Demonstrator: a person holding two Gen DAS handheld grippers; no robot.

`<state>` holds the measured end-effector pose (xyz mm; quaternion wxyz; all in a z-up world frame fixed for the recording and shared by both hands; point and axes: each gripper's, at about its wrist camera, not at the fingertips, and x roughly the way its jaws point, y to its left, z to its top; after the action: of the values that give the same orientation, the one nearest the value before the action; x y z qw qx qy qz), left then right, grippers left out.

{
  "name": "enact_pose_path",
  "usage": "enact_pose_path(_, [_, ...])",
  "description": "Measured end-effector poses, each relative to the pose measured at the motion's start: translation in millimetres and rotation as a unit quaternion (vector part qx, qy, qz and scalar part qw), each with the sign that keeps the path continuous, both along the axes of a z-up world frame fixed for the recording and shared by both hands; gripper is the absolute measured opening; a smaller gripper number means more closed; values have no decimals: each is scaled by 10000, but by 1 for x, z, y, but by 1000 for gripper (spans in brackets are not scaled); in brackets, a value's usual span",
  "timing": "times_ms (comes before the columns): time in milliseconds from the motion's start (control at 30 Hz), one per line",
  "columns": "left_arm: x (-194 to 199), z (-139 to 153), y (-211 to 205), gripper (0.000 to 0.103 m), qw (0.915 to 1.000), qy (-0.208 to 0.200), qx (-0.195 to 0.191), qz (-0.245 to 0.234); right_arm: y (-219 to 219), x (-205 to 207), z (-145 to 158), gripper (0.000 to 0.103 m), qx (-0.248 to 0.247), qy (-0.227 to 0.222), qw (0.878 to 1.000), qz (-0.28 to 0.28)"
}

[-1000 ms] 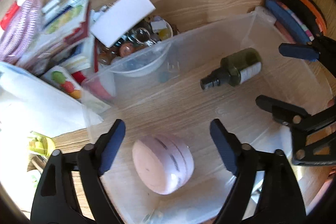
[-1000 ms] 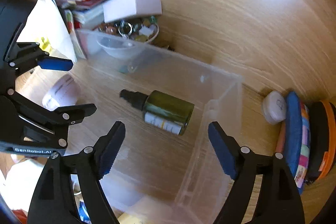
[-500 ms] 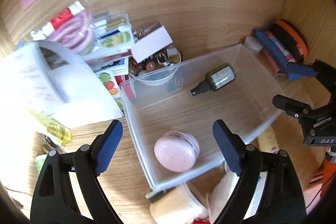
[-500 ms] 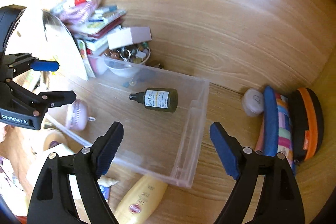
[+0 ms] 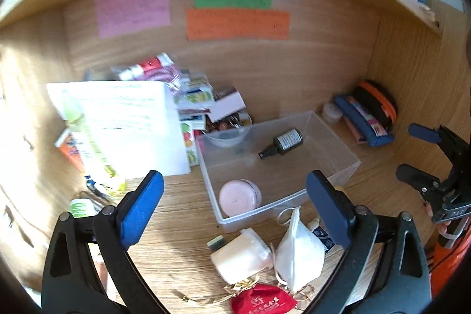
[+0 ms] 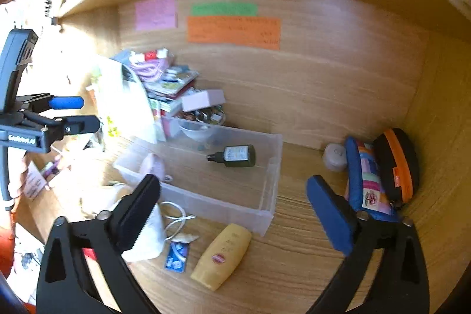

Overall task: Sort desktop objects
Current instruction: 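Open both tools to drop the pink container and green bottle into the box, then grasp the cream cup with the left tool while the right tool grasps the yellow sunscreen tube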

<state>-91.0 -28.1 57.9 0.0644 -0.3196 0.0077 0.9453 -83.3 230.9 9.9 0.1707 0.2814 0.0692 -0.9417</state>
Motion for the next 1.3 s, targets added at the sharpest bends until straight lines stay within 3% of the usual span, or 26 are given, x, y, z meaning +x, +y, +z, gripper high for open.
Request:
enact_pose_path(167, [27, -21, -11, 102, 9998, 164, -76, 48, 2, 28, -7, 103, -36, 200, 9998, -68])
enact_pose_path(333, [38, -62, -22, 102, 9992, -274, -188, 207, 9, 44, -27, 103, 177, 223, 9992, -286])
enact_pose_path(500, [36, -99, -31, 102, 9954, -852, 338, 296, 28, 49, -52, 103, 258, -132, 9984, -494])
enact_pose_path(700, [28, -115, -28, 102, 9903, -893, 847, 648, 47, 43, -80, 103, 12, -626, 9959, -646])
enact_pose_path(900, [8, -124, -15, 102, 9870, -1094, 957, 690, 44, 28, -101, 103, -265, -1021, 9936, -413])
enact_pose_path(1300, [-6, -149, -21, 102, 9715, -1504, 1569, 944, 18, -12, -133, 103, 120, -1474, 9889, -107])
